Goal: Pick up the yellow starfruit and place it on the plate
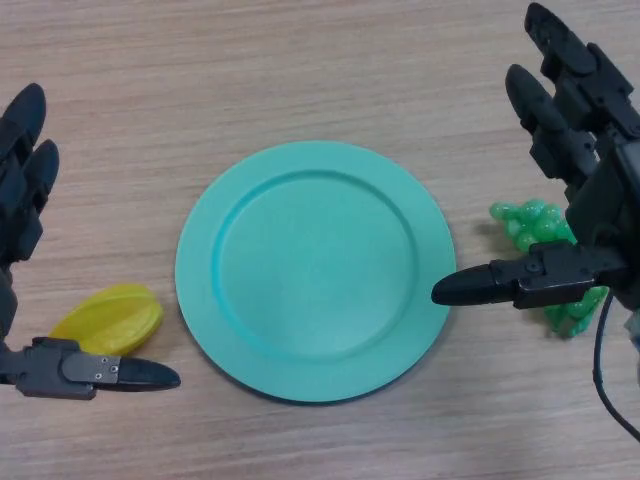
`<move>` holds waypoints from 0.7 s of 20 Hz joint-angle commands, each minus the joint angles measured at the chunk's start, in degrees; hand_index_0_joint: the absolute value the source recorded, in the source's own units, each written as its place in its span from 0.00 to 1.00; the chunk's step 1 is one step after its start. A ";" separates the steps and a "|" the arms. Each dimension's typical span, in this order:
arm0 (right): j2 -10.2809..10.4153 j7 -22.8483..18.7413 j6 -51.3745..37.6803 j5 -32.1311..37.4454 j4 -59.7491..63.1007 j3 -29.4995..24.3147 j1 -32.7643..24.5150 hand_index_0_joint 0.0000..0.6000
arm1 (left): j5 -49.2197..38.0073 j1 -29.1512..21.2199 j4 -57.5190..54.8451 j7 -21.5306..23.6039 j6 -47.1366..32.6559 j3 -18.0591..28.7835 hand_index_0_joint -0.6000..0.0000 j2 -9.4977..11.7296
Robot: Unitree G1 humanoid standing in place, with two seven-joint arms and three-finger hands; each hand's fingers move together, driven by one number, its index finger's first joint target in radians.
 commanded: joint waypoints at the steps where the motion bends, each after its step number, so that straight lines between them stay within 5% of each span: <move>1: -0.68 1.20 -6.88 0.41 -5.78 -2.30 1.62 0.00 | 0.55 -0.93 -3.64 -0.96 -3.40 2.65 1.00 2.17; 7: -1.55 2.32 -5.58 1.52 -7.17 -4.53 3.43 0.00 | 1.00 -1.43 -1.41 2.33 -8.57 0.70 1.00 1.99; 9: -1.42 2.31 -5.25 1.67 -7.27 -4.62 3.35 0.00 | 1.26 -0.68 -2.56 0.39 -6.00 1.19 1.00 2.46; 14: -1.30 2.99 -6.00 0.65 -6.22 -4.01 3.41 0.00 | 9.37 2.07 2.57 2.41 -13.56 -1.25 1.00 0.49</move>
